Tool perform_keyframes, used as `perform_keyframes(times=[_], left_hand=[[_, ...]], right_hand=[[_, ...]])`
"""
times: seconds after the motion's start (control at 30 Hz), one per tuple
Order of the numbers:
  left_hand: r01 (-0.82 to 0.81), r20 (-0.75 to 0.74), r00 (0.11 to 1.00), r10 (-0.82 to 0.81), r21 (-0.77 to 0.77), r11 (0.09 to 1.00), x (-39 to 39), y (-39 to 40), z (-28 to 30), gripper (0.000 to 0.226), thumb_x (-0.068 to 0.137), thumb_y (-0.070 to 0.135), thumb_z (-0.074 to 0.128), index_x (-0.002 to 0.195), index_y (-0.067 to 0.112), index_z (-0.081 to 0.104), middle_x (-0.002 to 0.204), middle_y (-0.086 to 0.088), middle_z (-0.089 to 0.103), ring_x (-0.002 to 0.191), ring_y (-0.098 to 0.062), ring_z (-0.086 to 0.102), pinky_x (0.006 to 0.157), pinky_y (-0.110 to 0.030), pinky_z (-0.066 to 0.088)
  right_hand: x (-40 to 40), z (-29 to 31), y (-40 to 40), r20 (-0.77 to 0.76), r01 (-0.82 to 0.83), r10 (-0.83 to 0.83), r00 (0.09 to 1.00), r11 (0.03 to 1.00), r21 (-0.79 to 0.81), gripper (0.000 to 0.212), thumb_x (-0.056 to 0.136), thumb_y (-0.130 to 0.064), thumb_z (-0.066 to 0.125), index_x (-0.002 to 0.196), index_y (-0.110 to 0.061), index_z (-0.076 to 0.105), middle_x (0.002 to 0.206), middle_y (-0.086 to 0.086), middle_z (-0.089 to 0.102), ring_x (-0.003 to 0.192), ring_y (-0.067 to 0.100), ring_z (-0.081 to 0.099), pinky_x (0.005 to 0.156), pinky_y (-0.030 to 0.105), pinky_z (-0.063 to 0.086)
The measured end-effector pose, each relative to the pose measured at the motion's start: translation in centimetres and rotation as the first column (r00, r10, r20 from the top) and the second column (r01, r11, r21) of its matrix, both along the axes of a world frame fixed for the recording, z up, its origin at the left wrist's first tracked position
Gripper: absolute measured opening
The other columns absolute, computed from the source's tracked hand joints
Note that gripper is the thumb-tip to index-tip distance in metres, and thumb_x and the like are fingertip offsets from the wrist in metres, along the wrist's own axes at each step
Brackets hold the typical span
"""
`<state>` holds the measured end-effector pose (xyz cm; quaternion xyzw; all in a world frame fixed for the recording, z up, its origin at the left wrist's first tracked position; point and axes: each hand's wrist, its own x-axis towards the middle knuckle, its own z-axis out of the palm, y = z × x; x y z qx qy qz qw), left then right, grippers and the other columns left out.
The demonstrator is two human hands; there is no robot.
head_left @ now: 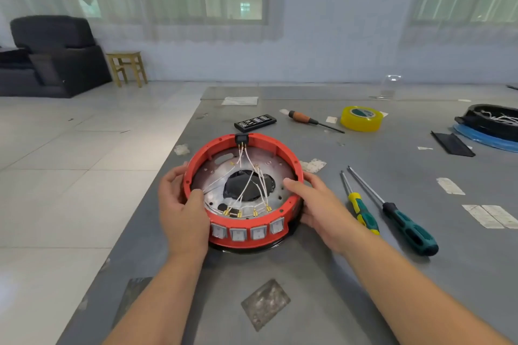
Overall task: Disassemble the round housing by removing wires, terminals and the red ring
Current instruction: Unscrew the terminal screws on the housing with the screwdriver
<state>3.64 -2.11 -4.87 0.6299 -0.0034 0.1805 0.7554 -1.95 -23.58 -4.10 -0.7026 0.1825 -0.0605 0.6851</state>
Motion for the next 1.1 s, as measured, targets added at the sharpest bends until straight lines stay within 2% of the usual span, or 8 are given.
perform_keyframes(times=[0.13,0.23,0.43,0.53,0.67,0.83,0.93,1.1], left_hand=[[0.050,-0.030,0.998,-0.050,0.012,0.999,0.7,0.7,-0.8,0.045,0.082,0.008,0.052,0.121,0.031,0.062,0.126,0.009,0.072,0.117,-0.019,0.067,0.105,-0.054,0.053],[0.124,-0.043,0.991,-0.124,0.005,0.992,1.2,1.0,-0.7,0.042,0.090,0.029,0.059,0.131,0.038,0.060,0.135,0.012,0.066,0.124,-0.014,0.065,0.101,-0.040,0.055],[0.108,-0.160,0.980,-0.117,-0.061,0.992,0.7,0.3,-0.5,0.089,0.071,0.072,0.070,0.150,0.053,0.033,0.158,0.015,0.037,0.139,-0.014,0.050,0.115,-0.041,0.043],[0.153,-0.207,0.962,-0.178,-0.130,0.980,0.0,-0.6,-0.5,0.116,0.067,0.068,0.084,0.160,0.045,0.019,0.155,0.016,0.029,0.135,-0.001,0.045,0.114,-0.031,0.034],[0.209,-0.292,0.908,-0.301,-0.308,0.928,-0.3,-2.7,-0.8,0.139,0.062,0.051,0.092,0.163,0.040,-0.002,0.165,0.004,0.032,0.144,-0.011,0.044,0.125,-0.045,0.028],[0.250,-0.304,0.871,-0.385,-0.400,0.881,0.9,-3.2,0.0,0.080,0.077,0.039,0.090,0.143,0.011,0.054,0.128,-0.004,0.073,0.116,-0.019,0.071,0.109,-0.042,0.051],[0.197,-0.244,0.914,-0.324,-0.433,0.880,0.4,-4.0,-0.3,0.064,0.086,0.032,0.084,0.141,0.017,0.054,0.128,-0.002,0.074,0.114,-0.018,0.072,0.102,-0.041,0.056],[0.338,-0.190,0.857,-0.479,-0.496,0.800,-1.0,-5.5,-1.1,0.101,0.079,0.029,0.091,0.146,0.063,0.024,0.142,0.010,0.061,0.115,-0.028,0.072,0.084,-0.057,0.062]], right_hand=[[0.8,-0.5,0.7,-0.028,0.047,-0.045,0.999,0.997,0.068,0.055,0.071,-0.044,0.074,0.123,-0.034,0.060,0.095,0.003,0.079,0.096,0.025,0.076,0.097,0.056,0.056],[1.2,-0.6,1.4,-0.002,0.108,-0.108,0.994,0.990,0.095,0.059,0.070,-0.043,0.072,0.127,-0.033,0.059,0.091,0.005,0.078,0.095,0.027,0.075,0.097,0.057,0.056],[2.1,-1.2,1.6,0.073,0.184,-0.200,0.977,0.966,0.183,0.074,0.069,-0.047,0.071,0.138,-0.035,0.047,0.095,0.005,0.079,0.097,0.022,0.075,0.096,0.047,0.057],[2.8,-1.6,1.9,0.137,0.209,-0.230,0.963,0.965,0.156,0.065,0.072,-0.051,0.066,0.133,-0.037,0.051,0.096,-0.001,0.075,0.089,0.014,0.071,0.086,0.038,0.056],[3.9,-1.4,2.3,0.176,0.229,-0.246,0.953,0.967,0.115,0.056,0.075,-0.055,0.058,0.128,-0.039,0.048,0.105,-0.004,0.073,0.089,0.009,0.070,0.079,0.029,0.053],[4.1,-1.8,2.3,0.220,0.230,-0.234,0.947,0.972,0.044,0.067,0.079,-0.065,0.052,0.140,-0.039,0.042,0.123,-0.011,0.067,0.108,0.009,0.066,0.093,0.033,0.054],[4.1,-2.0,2.3,0.214,0.229,-0.228,0.950,0.973,0.019,0.083,0.074,-0.079,0.043,0.146,-0.040,0.038,0.126,-0.015,0.063,0.113,0.006,0.062,0.102,0.036,0.052],[4.1,-1.8,1.9,0.178,0.246,-0.241,0.954,0.969,-0.006,0.098,0.071,-0.096,0.030,0.152,-0.041,0.037,0.141,-0.014,0.058,0.131,0.013,0.054,0.113,0.042,0.044]])
